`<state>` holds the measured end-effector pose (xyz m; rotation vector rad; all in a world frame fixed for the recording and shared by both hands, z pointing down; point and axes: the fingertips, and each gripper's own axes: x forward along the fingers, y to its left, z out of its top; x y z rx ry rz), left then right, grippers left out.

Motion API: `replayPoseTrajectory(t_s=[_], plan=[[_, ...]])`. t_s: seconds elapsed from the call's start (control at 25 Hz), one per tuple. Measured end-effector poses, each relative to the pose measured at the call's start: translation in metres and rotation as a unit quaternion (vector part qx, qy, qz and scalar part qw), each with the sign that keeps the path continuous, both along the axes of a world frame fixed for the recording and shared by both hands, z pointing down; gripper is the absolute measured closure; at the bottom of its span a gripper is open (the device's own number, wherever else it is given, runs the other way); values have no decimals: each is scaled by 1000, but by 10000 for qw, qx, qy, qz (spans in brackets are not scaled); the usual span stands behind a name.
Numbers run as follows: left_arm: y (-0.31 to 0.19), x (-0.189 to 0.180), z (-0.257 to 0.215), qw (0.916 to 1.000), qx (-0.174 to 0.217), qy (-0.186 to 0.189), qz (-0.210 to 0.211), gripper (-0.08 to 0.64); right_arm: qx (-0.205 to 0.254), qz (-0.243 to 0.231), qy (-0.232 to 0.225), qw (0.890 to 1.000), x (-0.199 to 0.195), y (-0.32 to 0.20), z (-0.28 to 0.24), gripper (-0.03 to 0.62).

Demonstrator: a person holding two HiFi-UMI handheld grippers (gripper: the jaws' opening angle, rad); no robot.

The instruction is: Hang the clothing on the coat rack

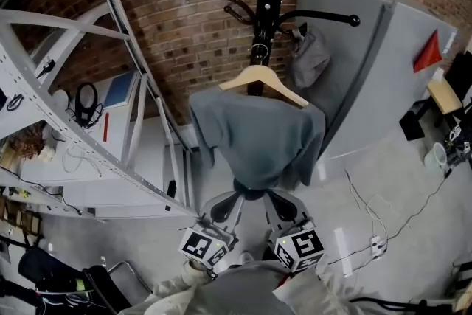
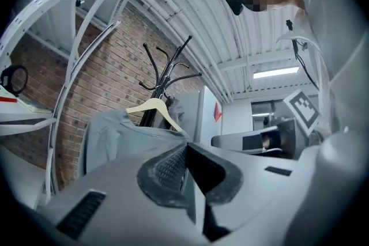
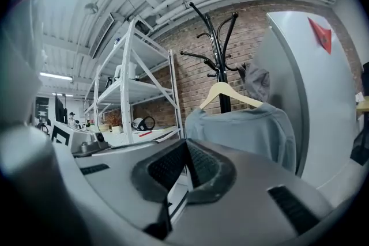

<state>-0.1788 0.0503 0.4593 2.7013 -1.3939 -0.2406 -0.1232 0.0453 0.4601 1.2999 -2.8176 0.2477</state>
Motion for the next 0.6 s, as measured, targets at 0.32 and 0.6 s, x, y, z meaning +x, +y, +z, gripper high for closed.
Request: replayPoseTrajectory(t_s=[0.32,0.6], plan=[[25,2,-1,9998,-64,152,149,551,80,95,141,9998,-1,28,-6,569],[28,16,-4,9997,-86,146,169,551,106,102,47,9999,12,30,-6,569]])
